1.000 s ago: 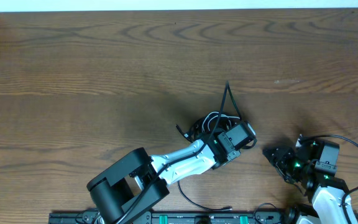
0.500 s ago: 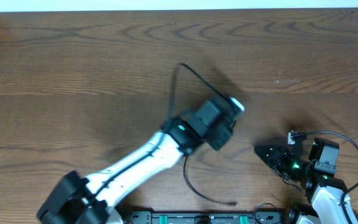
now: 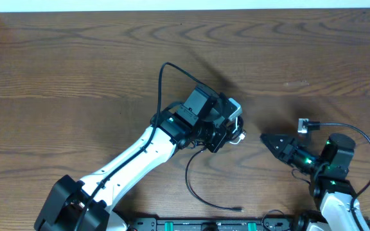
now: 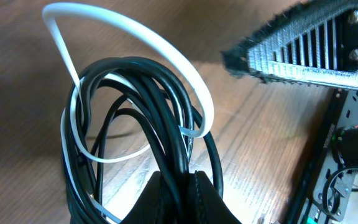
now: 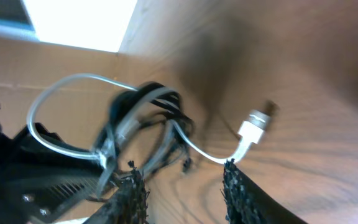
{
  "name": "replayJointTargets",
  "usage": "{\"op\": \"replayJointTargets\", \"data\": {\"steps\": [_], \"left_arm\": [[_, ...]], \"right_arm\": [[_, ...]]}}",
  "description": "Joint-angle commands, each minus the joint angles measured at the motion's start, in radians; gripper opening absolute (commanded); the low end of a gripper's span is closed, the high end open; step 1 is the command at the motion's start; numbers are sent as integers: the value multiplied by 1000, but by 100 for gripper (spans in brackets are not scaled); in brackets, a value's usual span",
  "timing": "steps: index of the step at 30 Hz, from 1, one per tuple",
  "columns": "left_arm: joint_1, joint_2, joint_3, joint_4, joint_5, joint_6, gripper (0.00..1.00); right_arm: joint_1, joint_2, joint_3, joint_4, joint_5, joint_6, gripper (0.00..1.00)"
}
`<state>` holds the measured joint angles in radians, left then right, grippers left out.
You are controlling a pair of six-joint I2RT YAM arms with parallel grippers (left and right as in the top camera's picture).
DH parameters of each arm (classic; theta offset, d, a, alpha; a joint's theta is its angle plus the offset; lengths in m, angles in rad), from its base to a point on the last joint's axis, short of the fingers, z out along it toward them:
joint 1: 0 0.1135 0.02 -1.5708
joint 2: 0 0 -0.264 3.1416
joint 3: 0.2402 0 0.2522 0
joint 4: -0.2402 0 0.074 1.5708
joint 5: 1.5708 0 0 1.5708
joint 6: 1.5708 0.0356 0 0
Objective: Untangle cables
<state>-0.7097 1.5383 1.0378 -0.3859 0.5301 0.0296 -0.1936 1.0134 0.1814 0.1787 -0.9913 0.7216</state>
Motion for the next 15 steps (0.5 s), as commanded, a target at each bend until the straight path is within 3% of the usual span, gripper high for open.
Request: {"op": "replayJointTargets", "data": {"steps": [1,7,15], "left_arm": [[-16,-3,-2,1,35,23,8],[-16,-3,-2,-6,34,23,8],[-16,-3,-2,-25,35,23,7]], "right_arm": [[115,0,0,105,95,164,42],[324,0,0,207,326,277,44],[436,1,0,191,473,292,41]]}}
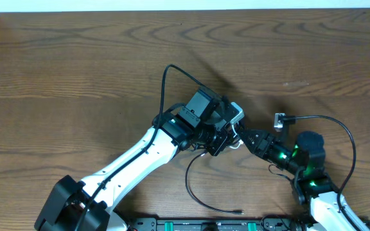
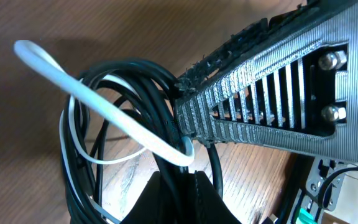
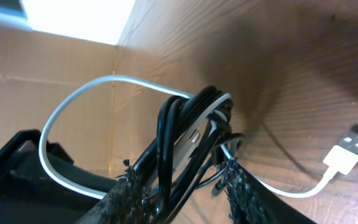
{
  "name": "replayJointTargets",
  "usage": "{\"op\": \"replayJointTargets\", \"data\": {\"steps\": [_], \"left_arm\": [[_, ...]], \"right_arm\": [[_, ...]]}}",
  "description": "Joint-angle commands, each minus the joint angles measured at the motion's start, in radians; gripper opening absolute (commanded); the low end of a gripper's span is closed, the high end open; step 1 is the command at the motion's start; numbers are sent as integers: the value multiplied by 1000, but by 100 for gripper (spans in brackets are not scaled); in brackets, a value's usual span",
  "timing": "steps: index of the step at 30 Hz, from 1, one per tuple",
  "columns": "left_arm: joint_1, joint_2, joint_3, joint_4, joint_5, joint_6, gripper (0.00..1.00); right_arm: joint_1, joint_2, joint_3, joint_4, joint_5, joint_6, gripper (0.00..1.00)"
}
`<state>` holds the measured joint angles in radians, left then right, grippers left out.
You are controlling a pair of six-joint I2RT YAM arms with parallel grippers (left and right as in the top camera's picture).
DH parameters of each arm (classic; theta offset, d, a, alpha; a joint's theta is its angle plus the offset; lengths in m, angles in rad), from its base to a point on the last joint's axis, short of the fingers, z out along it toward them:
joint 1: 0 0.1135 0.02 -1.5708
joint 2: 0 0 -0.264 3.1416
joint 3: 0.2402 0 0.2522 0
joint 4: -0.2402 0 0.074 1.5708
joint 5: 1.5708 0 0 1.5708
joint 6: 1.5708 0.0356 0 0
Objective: Untangle cables
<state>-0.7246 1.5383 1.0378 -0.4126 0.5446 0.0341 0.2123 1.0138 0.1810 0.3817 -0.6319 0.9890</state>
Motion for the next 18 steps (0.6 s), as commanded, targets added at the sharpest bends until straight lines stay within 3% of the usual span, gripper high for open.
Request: {"op": "replayJointTargets", "data": {"steps": [1,6,18], "left_arm": [[-2,-3,-2,2,21,18,7],[-1,-8,-2,3,32,18,8],[0,-77,-2,62,332,18,7]], "right_arm": [[34,0,0,-26,136,24,40],[38,1,0,-129,212,23,38],[38,1,0,-224,294,-19,40]]}}
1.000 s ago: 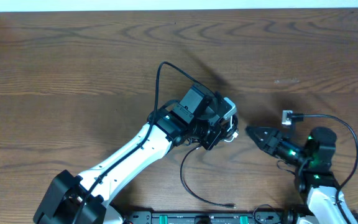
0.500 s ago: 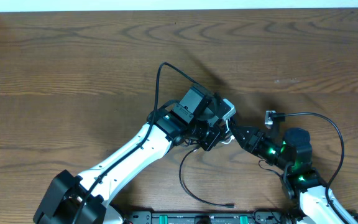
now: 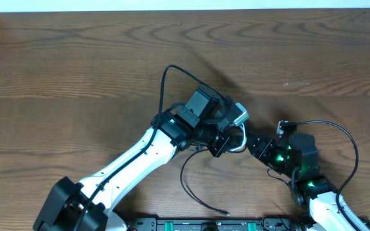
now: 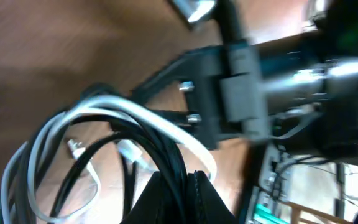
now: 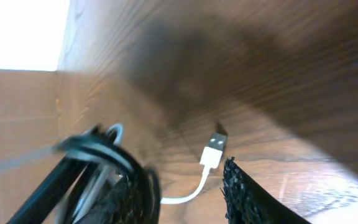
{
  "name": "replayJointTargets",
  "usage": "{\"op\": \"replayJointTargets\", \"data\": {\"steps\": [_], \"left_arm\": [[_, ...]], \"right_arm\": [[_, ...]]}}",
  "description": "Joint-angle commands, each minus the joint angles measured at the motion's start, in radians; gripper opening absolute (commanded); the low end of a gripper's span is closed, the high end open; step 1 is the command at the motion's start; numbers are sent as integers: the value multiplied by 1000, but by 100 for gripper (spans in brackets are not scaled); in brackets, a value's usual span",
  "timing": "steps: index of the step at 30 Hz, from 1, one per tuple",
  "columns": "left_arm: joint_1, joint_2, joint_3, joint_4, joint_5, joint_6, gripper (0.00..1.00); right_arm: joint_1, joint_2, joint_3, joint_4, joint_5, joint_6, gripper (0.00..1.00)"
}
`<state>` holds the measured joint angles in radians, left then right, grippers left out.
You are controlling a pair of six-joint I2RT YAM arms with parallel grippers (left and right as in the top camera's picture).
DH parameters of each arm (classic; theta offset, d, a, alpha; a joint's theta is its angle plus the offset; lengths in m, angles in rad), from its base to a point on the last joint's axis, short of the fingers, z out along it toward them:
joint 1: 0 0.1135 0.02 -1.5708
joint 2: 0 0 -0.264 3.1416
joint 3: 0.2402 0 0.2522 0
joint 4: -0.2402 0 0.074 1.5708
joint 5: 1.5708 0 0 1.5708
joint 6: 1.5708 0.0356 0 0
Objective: Untangle cables
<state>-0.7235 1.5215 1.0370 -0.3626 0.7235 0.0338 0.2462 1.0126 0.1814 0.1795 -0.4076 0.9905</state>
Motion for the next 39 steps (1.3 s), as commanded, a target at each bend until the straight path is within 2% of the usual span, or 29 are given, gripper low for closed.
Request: {"op": "replayJointTargets", "data": {"steps": [1,8,14,29,34,39], "left_arm": [[-2,-66,-1,12,160,18,7],[11,-87,-1,11,159,17,7],[82,-87,-1,10,160,14,7],[420,-87,-1,29,167,-13,8],[502,-87,-1,30,167,-13,7],[521,-87,-1,19,167,-43,7]], "right_arm": [[4,2,0,-28,70,-24,39],[4,3,0,-85,138,-57,40],[3,2,0,-142,178,-88,43],[2,2,0,-238,283,-94,46],[2,2,0,-244,290,-94,49],[2,2,0,-219,238,-96,59]]}}
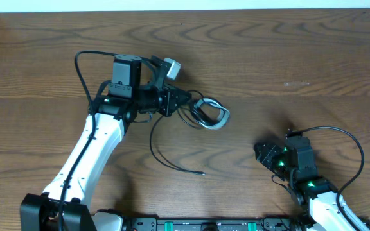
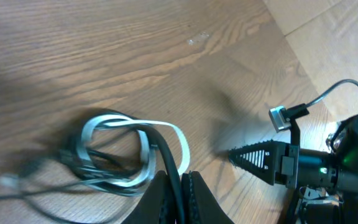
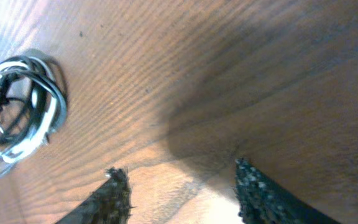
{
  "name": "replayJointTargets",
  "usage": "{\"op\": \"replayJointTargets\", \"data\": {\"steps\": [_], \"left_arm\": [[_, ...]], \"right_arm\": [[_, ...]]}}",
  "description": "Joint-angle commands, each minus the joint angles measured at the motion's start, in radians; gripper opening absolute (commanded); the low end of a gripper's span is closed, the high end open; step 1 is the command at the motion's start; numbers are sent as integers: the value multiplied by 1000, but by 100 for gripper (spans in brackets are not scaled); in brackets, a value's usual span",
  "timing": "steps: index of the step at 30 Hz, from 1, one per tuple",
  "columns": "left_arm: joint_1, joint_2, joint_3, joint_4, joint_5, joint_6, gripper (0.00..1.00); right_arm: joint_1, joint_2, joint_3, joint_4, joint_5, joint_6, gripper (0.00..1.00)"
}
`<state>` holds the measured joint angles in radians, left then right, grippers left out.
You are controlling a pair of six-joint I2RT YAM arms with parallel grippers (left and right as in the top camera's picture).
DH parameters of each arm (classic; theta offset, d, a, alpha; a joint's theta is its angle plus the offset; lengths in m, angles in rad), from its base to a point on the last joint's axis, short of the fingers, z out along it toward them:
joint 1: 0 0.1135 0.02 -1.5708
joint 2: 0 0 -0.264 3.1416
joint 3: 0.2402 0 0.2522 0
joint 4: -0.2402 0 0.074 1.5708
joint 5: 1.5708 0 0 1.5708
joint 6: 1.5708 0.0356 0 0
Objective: Untangle cables
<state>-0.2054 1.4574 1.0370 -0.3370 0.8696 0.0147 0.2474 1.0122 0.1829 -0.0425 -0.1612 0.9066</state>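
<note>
A small coil of black and white cables [image 1: 209, 115] lies on the wooden table [image 1: 300, 58] near the middle. My left gripper [image 1: 177, 101] sits just left of it, shut on a black cable [image 2: 174, 163] that leads out of the coil [image 2: 114, 157]. A loose black tail [image 1: 172, 160] curves down the table from there. My right gripper [image 1: 261, 152] stands open and empty at the lower right, apart from the coil. In the right wrist view its two fingers [image 3: 118, 193] frame bare wood, and the coil [image 3: 18, 112] shows far off at the upper left.
The table's far edge meets a white wall [image 1: 185, 5] at the top. The arm bases and a black rail [image 1: 204, 224] line the front edge. The right arm's own black lead [image 1: 349, 144] loops beside it.
My left gripper has moved from the table's middle to the upper left, still shut on the black cable. The coil now lies on the table. My right gripper has drawn back to the lower right.
The left gripper held the tangled bundle at the middle while the right gripper stood off to its right. The right fingers then closed in around the bundle and stayed near it. Now the arms are apart, and the coil rests between them.
</note>
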Motion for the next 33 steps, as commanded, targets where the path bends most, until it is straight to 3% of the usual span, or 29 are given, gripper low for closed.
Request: {"op": "replayJointTargets", "data": {"steps": [1,6,10,24,33], "left_arm": [[2,-23,-1,-10,21,-24,7],[-5,-23,-1,-42,21,-24,8],[-16,-22,-1,-83,21,-40,7],[-229,-22,-1,-82,61,-43,7],[-257,-22,-1,-81,62,-43,7]], "right_arm": [[1,2,-2,23,-39,-23,61],[1,3,-2,237,-320,-117,68],[3,3,-2,356,-377,19,64],[166,70,-2,472,-150,175,57],[209,240,-2,577,-55,177,52]]}}
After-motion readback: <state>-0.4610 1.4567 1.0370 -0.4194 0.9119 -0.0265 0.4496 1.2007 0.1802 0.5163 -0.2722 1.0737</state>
